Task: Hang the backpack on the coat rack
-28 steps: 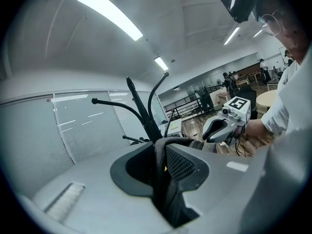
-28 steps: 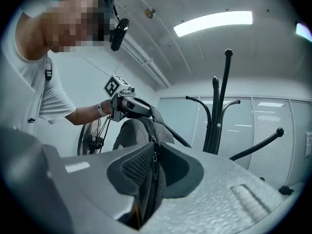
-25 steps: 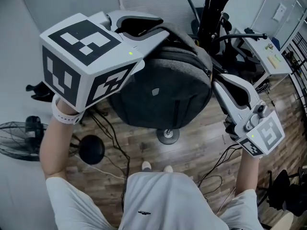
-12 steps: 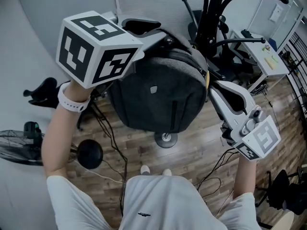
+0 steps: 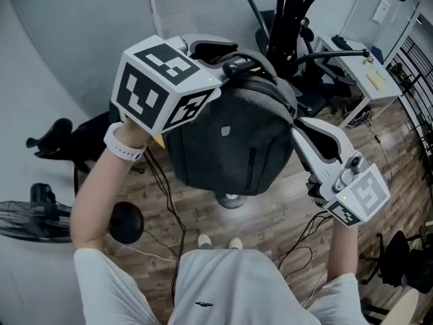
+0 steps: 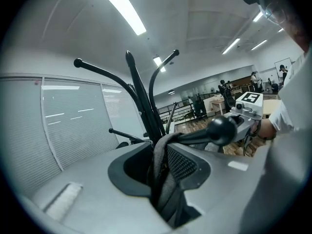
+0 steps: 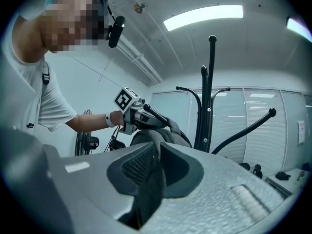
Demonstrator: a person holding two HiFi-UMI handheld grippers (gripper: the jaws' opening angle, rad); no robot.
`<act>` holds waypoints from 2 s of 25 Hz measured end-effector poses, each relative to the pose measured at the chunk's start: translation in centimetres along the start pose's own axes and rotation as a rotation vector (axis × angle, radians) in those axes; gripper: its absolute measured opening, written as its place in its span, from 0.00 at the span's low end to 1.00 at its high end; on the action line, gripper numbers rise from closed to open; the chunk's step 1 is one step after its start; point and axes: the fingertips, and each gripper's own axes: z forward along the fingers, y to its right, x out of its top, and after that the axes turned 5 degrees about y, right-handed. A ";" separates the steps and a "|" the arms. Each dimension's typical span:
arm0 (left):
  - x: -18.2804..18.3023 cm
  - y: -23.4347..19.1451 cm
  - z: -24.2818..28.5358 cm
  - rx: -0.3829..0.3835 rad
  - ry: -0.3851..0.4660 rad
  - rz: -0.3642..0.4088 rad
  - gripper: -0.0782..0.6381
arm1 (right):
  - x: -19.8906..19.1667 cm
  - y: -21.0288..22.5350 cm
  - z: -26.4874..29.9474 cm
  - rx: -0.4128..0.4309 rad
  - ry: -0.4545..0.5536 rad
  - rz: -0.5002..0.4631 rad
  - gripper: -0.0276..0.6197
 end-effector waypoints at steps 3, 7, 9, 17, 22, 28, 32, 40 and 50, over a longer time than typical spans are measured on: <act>-0.4 -0.1 1.1 0.015 0.030 -0.004 0.30 | -0.4 0.4 -0.4 -0.019 -0.006 0.022 0.09; -0.7 -0.4 1.3 0.049 0.072 -0.042 0.37 | -1.2 0.9 -0.9 -0.050 -0.014 0.062 0.09; -0.9 -0.6 0.3 0.085 0.083 -0.050 0.39 | -1.4 1.1 -1.0 -0.062 -0.013 0.077 0.09; -4.4 2.2 -4.6 0.190 0.085 -0.105 0.39 | -1.8 0.4 -1.2 -0.108 0.013 0.095 0.10; -6.6 4.6 -6.3 0.291 0.067 -0.109 0.27 | -2.4 0.1 -1.1 -0.177 0.008 0.056 0.10; -10.4 6.9 -8.1 0.388 0.036 -0.218 0.13 | -3.9 -1.1 -1.6 -0.253 -0.011 0.034 0.10; -13.2 8.5 -8.4 0.429 0.026 -0.313 0.13 | -5.2 -1.9 -2.4 -0.301 -0.020 0.036 0.10; -18.9 12.4 -9.6 0.510 -0.002 -0.515 0.13 | -8.1 -4.0 -3.7 -0.360 -0.042 0.053 0.09; -21.6 16.7 -11.0 0.457 -0.006 -0.526 0.13 | -12.8 -6.5 -5.7 -0.378 -0.099 0.181 0.07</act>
